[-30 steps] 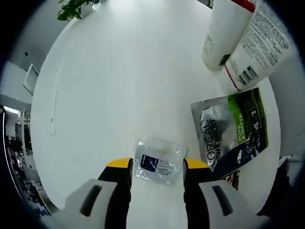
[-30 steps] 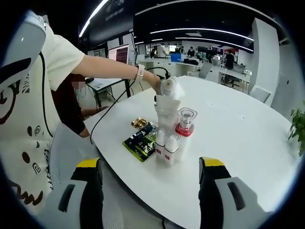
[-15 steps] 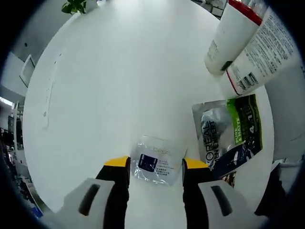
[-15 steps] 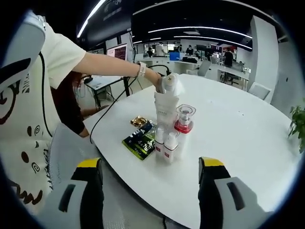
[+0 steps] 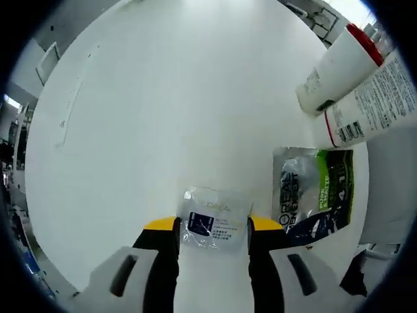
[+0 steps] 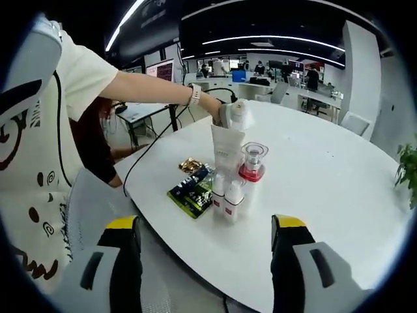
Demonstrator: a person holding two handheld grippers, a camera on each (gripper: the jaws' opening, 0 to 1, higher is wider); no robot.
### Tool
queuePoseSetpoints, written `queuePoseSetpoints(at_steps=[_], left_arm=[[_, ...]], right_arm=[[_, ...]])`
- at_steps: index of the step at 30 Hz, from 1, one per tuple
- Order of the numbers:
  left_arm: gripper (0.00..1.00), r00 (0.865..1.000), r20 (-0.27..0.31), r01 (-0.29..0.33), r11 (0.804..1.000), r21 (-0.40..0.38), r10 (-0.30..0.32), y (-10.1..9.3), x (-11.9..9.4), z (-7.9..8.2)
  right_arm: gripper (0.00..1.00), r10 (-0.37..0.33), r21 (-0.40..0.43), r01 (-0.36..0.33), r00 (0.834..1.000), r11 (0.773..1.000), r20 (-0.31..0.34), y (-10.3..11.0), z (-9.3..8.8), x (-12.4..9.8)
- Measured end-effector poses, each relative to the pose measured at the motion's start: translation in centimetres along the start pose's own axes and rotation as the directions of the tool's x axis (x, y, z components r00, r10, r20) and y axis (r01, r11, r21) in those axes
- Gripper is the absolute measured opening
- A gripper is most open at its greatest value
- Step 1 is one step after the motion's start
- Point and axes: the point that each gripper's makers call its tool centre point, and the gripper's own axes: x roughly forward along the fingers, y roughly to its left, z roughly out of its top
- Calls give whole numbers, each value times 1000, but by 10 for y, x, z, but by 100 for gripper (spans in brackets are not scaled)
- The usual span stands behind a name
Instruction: Arrange the skincare products in the storage area until every visible bottle or jar stands upright without overlapping.
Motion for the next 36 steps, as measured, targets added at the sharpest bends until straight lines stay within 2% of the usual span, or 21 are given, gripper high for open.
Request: queuePoseSetpoints(at_steps=[4, 8, 10, 12, 14, 16, 19, 27, 31, 36], left_arm=[[38, 1000, -5, -1, 998, -67, 1, -1, -1, 1], [37, 999, -29, 13, 995, -94, -15, 5, -2, -6], [37, 999, -33, 9, 991, -137, -13, 6, -2, -11], [39, 999, -5, 31, 983, -181, -33, 6, -3, -14], [40, 999, -4, 40, 985, -168, -41, 4, -4, -17], [39, 998, -34, 42, 989, -142, -48, 0, -4, -24], [39, 998, -34, 51, 985, -163, -57, 3, -4, -32], [32, 994, -62, 73, 981, -180, -85, -11, -6, -46], [30, 995, -61, 72, 981, -180, -84, -19, -8, -47], [26, 993, -63, 85, 981, -176, -97, -19, -7, -47]], right_arm=[[82, -2, -2, 2, 1000, 1000, 1, -1, 0, -1], [82, -3, -1, 3, 1000, 1000, 2, -1, -1, -2], [82, -2, -1, 2, 1000, 1000, 2, 0, -1, -2], [82, -3, -1, 3, 1000, 1000, 4, 0, -1, -3], [82, -2, -4, 2, 1000, 1000, 2, 0, -2, -2], [82, 1, -6, -1, 1000, 1000, 4, 1, -1, -2], [82, 5, -14, -5, 1000, 1000, 5, 2, 0, -1], [82, 16, -28, -16, 1000, 999, 7, 4, 3, 0], [82, 21, -34, -21, 1000, 999, 8, 5, 4, 1], [82, 24, -41, -23, 1000, 999, 9, 6, 5, 1]])
